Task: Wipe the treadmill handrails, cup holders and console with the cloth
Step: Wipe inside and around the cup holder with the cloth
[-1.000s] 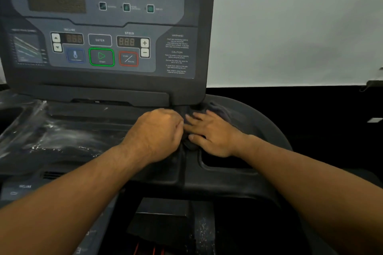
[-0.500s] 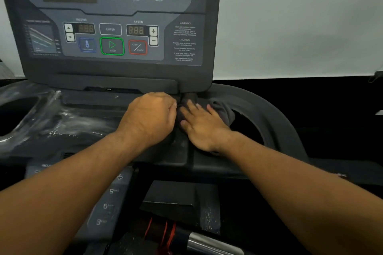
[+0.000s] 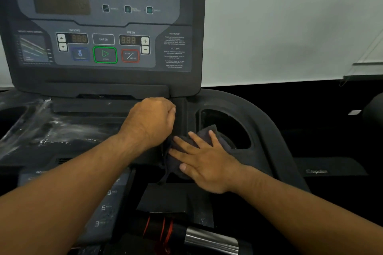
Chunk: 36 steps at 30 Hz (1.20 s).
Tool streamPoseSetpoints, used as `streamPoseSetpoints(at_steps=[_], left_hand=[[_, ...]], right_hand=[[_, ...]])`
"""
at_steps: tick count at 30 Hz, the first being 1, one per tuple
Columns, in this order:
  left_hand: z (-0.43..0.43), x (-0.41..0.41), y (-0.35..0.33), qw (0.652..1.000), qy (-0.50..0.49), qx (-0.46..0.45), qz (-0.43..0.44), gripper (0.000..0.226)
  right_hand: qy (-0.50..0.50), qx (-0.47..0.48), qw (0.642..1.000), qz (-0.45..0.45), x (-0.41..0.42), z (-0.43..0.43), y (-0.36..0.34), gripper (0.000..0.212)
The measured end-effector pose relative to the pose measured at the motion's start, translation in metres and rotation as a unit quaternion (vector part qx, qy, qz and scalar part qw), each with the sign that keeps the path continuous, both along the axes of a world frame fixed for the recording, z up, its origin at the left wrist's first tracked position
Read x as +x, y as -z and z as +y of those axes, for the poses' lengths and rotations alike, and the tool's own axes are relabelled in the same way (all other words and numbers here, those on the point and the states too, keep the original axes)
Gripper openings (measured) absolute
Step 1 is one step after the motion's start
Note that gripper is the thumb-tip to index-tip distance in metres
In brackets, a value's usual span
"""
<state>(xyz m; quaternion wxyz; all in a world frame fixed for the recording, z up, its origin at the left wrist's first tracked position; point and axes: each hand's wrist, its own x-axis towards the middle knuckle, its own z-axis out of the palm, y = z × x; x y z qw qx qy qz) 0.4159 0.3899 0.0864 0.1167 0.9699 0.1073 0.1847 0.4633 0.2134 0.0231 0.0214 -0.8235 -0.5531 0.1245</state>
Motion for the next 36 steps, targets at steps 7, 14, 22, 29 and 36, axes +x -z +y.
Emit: streamPoseSetpoints(at_steps=[7, 14, 22, 29, 36], left_hand=[[-0.009, -0.008, 0.001, 1.0, -0.003, -0.013, -0.002, 0.025], [-0.013, -0.021, 0.009, 1.0, 0.008, -0.022, -0.016, 0.026], [0.0, -0.027, 0.013, 1.0, -0.01, -0.02, 0.005, 0.03], [-0.01, -0.016, 0.018, 0.999, 0.004, -0.03, 0.026, 0.03], [-0.036, 0.014, 0.021, 0.993, 0.059, -0.011, 0.1, 0.028]], right_hand=[[0.153, 0.03, 0.988, 0.021, 0.036, 0.054, 0.008, 0.054], [0.205, -0.016, 0.978, -0.03, 0.089, 0.085, 0.003, 0.056], [0.233, -0.049, 0.96, -0.144, 0.111, 0.066, -0.004, 0.056], [0.298, -0.081, 0.927, -0.212, 0.113, 0.0, -0.01, 0.037], [0.311, -0.074, 0.933, -0.165, 0.087, -0.041, -0.033, 0.032]])
